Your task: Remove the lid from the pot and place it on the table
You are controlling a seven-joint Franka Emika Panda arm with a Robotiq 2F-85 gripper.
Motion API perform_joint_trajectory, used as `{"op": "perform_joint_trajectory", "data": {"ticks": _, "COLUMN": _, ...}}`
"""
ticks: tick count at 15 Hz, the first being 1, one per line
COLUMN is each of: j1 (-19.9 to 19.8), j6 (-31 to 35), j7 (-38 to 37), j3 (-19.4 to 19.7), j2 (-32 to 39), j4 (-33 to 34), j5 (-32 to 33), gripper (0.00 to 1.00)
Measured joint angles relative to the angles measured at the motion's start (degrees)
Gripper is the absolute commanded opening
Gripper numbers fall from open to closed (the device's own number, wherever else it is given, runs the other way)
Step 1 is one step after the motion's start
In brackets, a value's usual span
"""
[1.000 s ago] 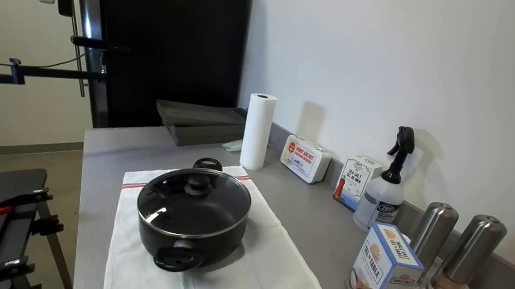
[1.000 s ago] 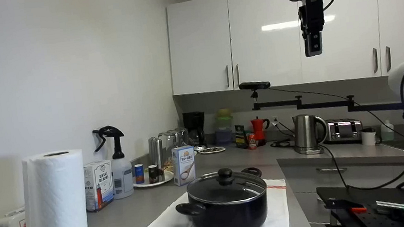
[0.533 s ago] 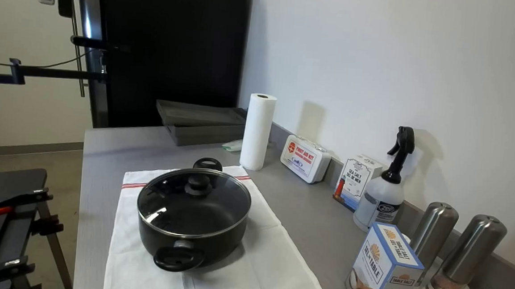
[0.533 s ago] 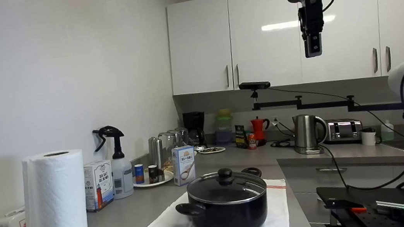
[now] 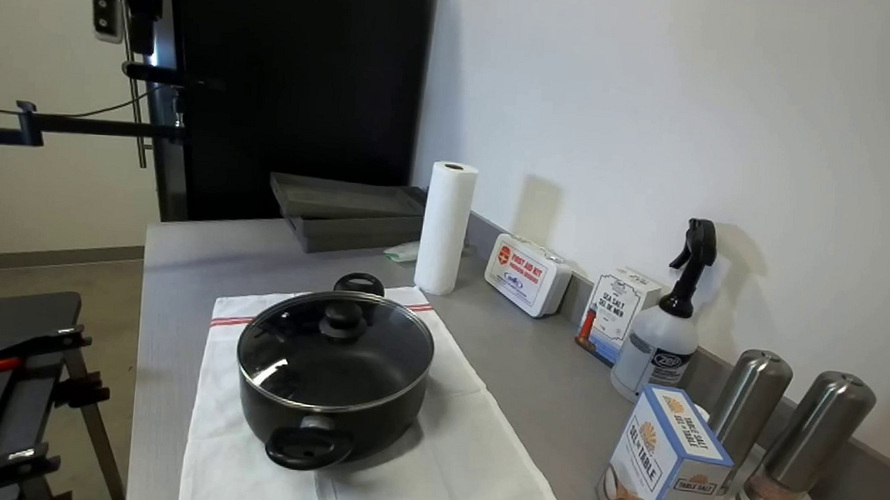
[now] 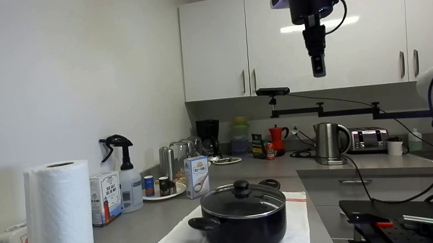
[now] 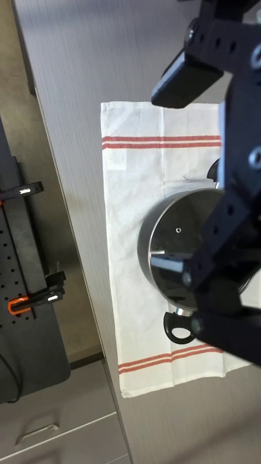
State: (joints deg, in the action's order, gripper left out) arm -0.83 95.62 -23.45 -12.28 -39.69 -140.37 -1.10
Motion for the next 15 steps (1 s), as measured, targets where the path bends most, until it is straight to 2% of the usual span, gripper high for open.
{"op": "perform_joint_trajectory", "data": {"ticks": 8, "j1": -2.04, "j6": 11.14, "j7": 6.31, "j3": 8.33, "j2": 7.31, "j4": -3.71, "j5": 0.0, "gripper": 1.0}}
{"op": "perform_joint_trajectory", "data": {"ticks": 15, "j1": -4.56, "j6": 22.6, "j7": 9.45, "j3": 12.36, "j2": 14.86, "j4": -5.44, "j5": 0.06, "gripper": 1.0}}
